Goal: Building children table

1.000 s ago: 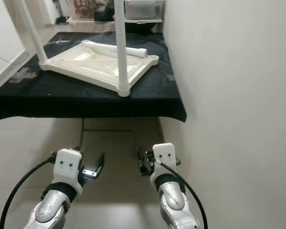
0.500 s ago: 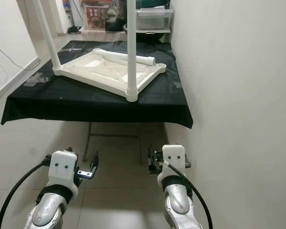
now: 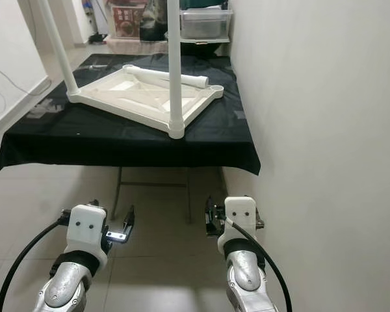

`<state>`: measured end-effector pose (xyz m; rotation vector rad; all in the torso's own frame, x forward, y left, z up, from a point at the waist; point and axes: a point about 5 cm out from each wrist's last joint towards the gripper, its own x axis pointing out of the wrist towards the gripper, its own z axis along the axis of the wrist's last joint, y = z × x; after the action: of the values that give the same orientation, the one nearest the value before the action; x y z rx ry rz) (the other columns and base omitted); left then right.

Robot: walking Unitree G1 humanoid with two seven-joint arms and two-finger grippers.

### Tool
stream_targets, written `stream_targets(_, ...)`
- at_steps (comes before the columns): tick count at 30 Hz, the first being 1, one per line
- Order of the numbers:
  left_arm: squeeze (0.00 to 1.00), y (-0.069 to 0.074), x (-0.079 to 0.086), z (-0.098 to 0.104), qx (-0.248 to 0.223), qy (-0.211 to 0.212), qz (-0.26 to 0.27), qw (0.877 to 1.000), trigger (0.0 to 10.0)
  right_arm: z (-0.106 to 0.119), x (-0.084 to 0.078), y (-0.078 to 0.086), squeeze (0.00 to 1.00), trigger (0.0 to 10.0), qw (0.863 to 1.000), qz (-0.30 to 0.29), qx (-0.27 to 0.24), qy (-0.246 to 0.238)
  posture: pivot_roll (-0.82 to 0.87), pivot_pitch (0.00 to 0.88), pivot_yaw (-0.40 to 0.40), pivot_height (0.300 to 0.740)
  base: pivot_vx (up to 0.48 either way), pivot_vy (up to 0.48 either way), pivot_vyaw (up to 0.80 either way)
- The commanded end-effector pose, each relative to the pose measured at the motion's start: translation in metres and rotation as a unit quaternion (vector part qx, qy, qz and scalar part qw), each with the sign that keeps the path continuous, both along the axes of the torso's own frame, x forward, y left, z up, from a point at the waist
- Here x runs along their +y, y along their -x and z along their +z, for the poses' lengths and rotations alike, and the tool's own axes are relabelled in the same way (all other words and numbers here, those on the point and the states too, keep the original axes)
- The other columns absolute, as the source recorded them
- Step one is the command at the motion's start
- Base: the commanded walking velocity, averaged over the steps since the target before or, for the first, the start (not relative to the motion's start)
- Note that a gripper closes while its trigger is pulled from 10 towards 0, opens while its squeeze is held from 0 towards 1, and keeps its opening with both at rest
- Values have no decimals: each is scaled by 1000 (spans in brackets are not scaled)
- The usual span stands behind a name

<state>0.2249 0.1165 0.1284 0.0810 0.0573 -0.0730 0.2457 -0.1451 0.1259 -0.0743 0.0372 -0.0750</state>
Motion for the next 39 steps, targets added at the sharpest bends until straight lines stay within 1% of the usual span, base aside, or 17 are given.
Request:
stream_targets(1,0,1,0,-3,6,-2,-2,1000,10000,-1,3,0,0,10000,1000,2,3,2,65,55,2,740,0,0,0)
stream_targets(11,0,0,-1,-3,6,-3,-6,1000,10000,-2,4,-1,0,10000,1000,3,4,1,66,59,4,740,0,0,0)
stream_targets(39,0,0,-2,-4,10,-4,-13,1000,10000,-3,4,-1,0,10000,1000,2,6,1,65,55,7,740,281,0,0)
